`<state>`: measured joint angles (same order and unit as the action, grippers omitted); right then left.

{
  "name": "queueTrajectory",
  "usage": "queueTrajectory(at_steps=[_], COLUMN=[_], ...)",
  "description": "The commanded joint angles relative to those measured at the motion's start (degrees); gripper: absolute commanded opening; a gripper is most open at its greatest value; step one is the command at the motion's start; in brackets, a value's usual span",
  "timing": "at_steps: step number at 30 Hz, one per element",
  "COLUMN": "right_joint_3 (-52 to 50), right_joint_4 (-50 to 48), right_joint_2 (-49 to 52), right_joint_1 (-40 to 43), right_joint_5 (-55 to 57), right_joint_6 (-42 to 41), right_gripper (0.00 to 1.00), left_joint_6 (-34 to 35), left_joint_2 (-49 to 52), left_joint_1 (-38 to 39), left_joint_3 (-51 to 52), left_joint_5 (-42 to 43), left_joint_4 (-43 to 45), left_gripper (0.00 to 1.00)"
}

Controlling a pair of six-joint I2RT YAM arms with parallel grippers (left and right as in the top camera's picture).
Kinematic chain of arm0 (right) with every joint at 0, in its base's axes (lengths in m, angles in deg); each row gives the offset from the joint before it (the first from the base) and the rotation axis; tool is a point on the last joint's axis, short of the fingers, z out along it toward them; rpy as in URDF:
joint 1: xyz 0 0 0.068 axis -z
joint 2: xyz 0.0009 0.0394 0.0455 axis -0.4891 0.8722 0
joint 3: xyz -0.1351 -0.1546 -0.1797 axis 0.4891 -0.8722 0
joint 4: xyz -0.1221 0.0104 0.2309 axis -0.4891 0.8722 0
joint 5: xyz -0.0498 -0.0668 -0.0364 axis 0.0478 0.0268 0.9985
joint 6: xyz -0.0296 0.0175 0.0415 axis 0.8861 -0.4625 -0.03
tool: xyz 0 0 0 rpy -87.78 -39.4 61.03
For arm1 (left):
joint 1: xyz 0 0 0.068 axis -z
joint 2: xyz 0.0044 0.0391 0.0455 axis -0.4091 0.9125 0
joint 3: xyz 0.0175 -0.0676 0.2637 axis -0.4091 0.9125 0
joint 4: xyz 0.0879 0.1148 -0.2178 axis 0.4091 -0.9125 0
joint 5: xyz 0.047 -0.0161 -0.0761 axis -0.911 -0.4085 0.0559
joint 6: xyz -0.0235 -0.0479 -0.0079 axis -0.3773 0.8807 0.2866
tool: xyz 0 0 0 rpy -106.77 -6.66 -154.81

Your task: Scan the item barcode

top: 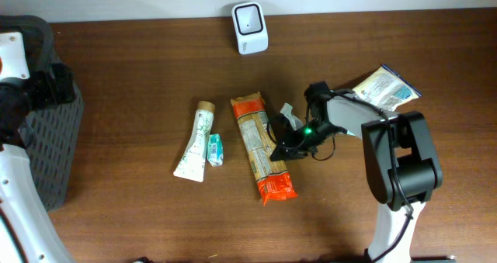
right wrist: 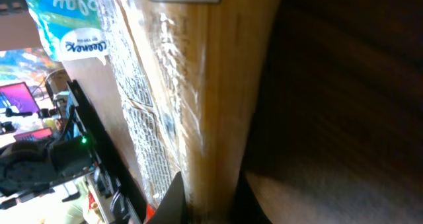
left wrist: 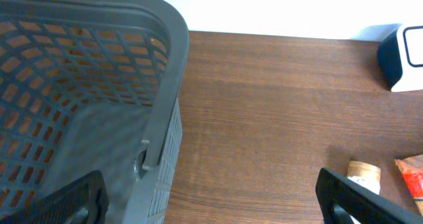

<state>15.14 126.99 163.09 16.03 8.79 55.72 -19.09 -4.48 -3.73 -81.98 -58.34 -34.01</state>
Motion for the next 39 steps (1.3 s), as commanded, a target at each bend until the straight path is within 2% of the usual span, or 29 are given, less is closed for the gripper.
queueTrajectory(at_steps=[1, 4, 8, 11, 13, 15, 16, 18, 19, 26, 28, 29, 30, 31, 34, 39], right_joint_3=[5.2, 10.7, 13.5, 13.5, 13.5, 13.5, 13.5, 13.5, 13.7, 21.4, 23.6, 24.0, 24.0, 23.8, 22.9, 16.7], right_joint_4=[4.1, 8.7, 11.3, 12.3, 11.5, 10.5, 10.2, 9.5, 9.5, 13.1, 14.1, 14.3, 14.3, 14.6, 16.2, 15.0], right_joint_2=[-1.8, -7.2, -13.2, -12.1, -9.9, -7.7, -6.6, -5.6, -5.6, -5.7, -5.7, -5.7, -5.7, -5.7, -5.3, -3.9], right_joint_1=[-0.6, -0.7, -5.2, -14.1, -20.6, -24.5, -26.3, -29.1, -29.2, -23.5, -20.4, -18.7, -16.5, -13.7, -8.2, -2.7], right_joint_5=[8.2, 20.5, 48.3, 67.7, 72.4, 72.4, 72.4, 69.1, 67.5, 54.0, 44.7, 40.8, 37.4, 33.7, 27.2, 18.9], right_joint_6=[0.2, -6.9, -16.7, -22.9, -23.5, -23.6, -23.6, -23.6, -23.8, -20.7, -15.3, -13.4, -12.0, -9.6, -3.0, 2.1], right_gripper=[0.04, 0.04, 0.04, 0.04, 0.04, 0.06, 0.18, 0.56, 0.61, 0.63, 0.63, 0.68, 0.76, 0.80, 0.80, 0.80], left_joint_6=[-0.9, -0.9, -0.9, -0.9, -0.9, -0.9, -0.9, -0.9, -0.9, -0.9, -0.9, -0.9, -0.9, -0.9, -0.9, -0.9], left_joint_2=[-0.3, -0.3, -0.3, -0.3, -0.3, -0.3, -0.3, -0.3, -0.3, -0.3, -0.3, -0.3, -0.3, -0.3, -0.3, -0.3], left_joint_1=[-0.2, -0.2, -0.2, -0.2, -0.2, -0.2, -0.2, -0.2, -0.2, -0.2, -0.2, -0.2, -0.2, -0.2, -0.2, -0.2], left_joint_3=[-0.6, -0.6, -0.6, -0.6, -0.6, -0.6, -0.6, -0.6, -0.6, -0.6, -0.6, -0.6, -0.6, -0.6, -0.6, -0.6], left_joint_5=[0.2, 0.2, 0.2, 0.2, 0.2, 0.2, 0.2, 0.2, 0.2, 0.2, 0.2, 0.2, 0.2, 0.2, 0.2, 0.2], left_joint_4=[0.1, 0.1, 0.1, 0.1, 0.1, 0.1, 0.1, 0.1, 0.1, 0.1, 0.1, 0.1, 0.1, 0.1, 0.1, 0.1], left_gripper=[0.99, 0.99, 0.99, 0.99, 0.99, 0.99, 0.99, 0.99, 0.99, 0.99, 0.99, 0.99, 0.99, 0.99, 0.99, 0.99])
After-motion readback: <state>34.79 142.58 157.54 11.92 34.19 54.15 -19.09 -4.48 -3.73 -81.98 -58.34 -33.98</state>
